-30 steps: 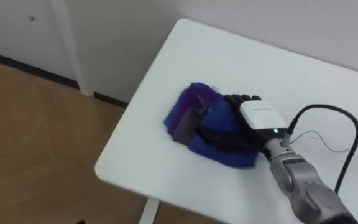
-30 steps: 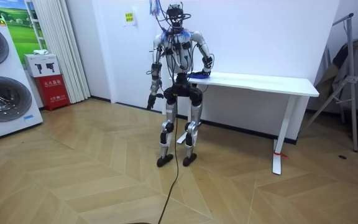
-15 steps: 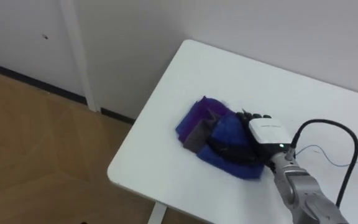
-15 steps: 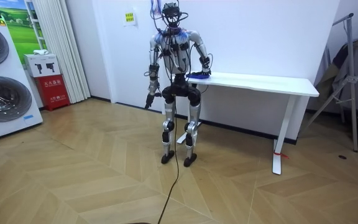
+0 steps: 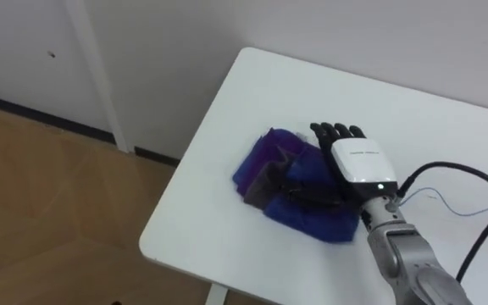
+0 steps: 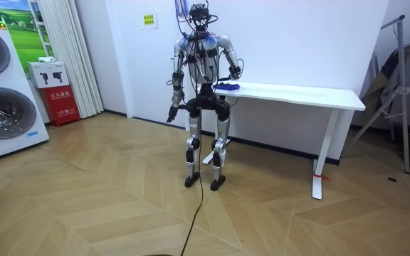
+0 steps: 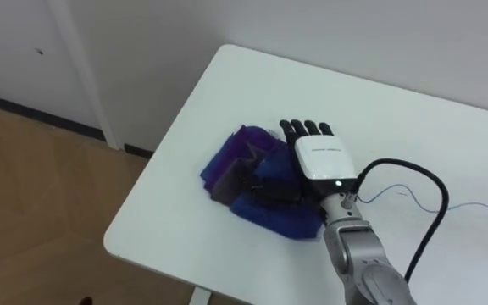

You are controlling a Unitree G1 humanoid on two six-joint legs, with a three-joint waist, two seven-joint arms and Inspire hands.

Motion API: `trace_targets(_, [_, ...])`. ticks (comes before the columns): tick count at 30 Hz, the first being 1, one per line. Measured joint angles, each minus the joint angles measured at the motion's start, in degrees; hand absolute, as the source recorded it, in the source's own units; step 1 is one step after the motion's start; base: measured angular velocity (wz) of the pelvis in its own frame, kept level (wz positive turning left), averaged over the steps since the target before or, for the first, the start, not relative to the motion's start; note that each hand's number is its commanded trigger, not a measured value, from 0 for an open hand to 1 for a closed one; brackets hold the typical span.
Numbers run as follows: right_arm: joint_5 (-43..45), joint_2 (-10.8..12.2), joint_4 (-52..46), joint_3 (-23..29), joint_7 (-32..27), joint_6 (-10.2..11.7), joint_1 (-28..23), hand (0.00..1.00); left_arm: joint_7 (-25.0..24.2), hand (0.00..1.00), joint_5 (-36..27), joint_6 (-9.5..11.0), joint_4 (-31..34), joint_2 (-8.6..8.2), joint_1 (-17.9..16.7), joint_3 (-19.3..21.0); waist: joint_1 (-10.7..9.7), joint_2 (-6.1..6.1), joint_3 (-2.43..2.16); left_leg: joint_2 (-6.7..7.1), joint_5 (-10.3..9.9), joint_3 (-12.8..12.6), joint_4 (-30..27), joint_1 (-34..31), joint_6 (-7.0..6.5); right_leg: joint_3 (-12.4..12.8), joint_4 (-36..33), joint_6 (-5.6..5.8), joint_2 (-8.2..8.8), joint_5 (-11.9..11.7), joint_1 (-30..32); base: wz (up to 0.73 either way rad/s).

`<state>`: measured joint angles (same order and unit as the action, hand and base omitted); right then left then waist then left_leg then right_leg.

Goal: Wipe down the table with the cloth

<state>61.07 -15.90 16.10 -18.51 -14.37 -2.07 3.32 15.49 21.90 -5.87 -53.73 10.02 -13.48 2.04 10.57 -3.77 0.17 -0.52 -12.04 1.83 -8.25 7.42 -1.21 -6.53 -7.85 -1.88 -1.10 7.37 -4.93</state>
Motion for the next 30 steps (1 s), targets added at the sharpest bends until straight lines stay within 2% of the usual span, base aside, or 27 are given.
trace_targets(4, [0.11, -0.01, -1.53, -0.19, -0.06, 0.17, -0.40, 0.00, 0.01, 0.00, -0.08, 0.02, -0.61, -0.03, 0.33, -0.04, -0.51, 0.28, 0.08, -0.15, -0.12, -0.02, 0.52, -0.03, -0.15, -0.14, -0.20, 0.02, -0.12, 0.01, 0.30, 0.00])
trace_targets(12, [0.13, 0.01, -3.63, -1.10, -0.06, 0.01, -2.17, 0.00, 0.12, 0.00, -0.09, -0.04, -2.92, -0.38, 0.71, -0.47, -0.39, 0.35, -0.20, -0.31, -0.20, -0.10, 0.44, 0.09, -0.25, -1.26, -0.80, 0.02, -0.05, 0.01, 0.29, 0.00])
trace_targets(22, [0.06, 0.61, -3.51, -1.70, 0.34, 0.14, -2.48, 0.00, 0.12, 0.00, 0.02, -0.03, -3.69, -0.39, 0.73, -0.47, -0.57, 0.45, -0.13, -0.33, -0.19, -0.14, 0.40, 0.29, -0.25, -1.29, -0.78, 0.02, -0.11, 0.01, 0.25, 0.00])
trace_targets(30, [0.26, 0.65, -2.80, -3.42, 6.67, -0.55, -4.97, 0.00, 0.25, 0.00, 0.10, -0.03, -3.80, -0.43, 0.75, -0.44, 0.27, 0.53, -0.02, -0.27, -0.20, -0.14, 0.45, 0.30, -0.26, -0.55, -0.76, 0.02, -0.10, 0.01, 0.30, 0.00])
